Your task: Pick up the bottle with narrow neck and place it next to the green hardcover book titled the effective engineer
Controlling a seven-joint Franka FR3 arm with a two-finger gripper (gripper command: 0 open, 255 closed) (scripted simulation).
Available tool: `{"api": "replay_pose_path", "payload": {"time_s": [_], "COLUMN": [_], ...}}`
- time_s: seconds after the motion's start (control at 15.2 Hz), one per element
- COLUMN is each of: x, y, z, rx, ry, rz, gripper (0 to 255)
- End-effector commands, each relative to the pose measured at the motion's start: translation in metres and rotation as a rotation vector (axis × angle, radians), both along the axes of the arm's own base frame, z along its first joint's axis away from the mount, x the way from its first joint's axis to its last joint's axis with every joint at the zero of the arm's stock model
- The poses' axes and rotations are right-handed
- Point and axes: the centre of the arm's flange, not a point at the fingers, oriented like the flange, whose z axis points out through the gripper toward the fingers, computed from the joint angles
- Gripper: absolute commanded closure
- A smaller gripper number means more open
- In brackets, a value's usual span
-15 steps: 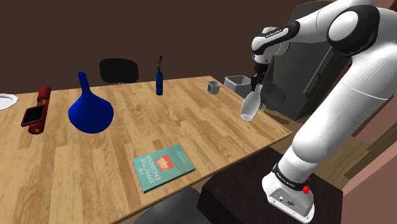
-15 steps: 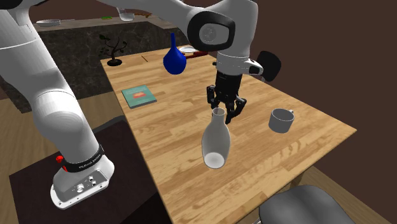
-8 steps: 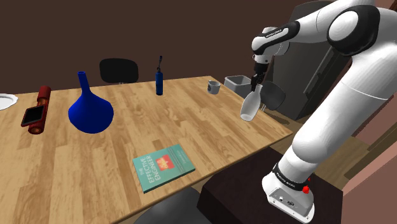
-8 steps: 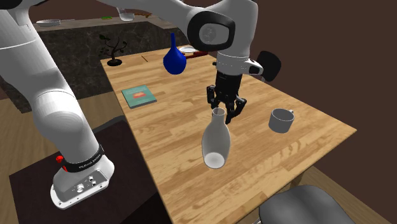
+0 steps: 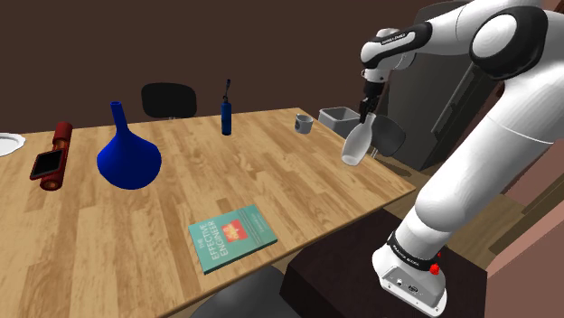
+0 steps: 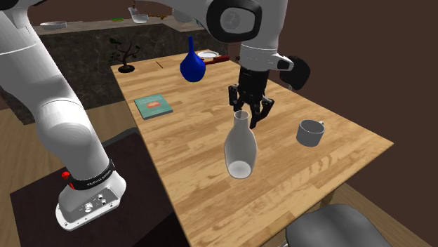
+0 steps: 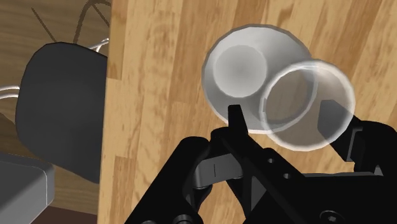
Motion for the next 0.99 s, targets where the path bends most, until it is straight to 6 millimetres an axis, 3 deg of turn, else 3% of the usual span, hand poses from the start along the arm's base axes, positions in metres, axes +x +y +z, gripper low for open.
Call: {"api": "replay_pose_path", "payload": {"time_s": [0.0,0.92], "x": [-0.001,-0.001], "y": [0.000,0.000], "z": [0.011,0.085], "rx": [0.000,0.000], "ry": [0.000,0.000], "rz": [0.000,0.000], "gripper": [255,255]}}
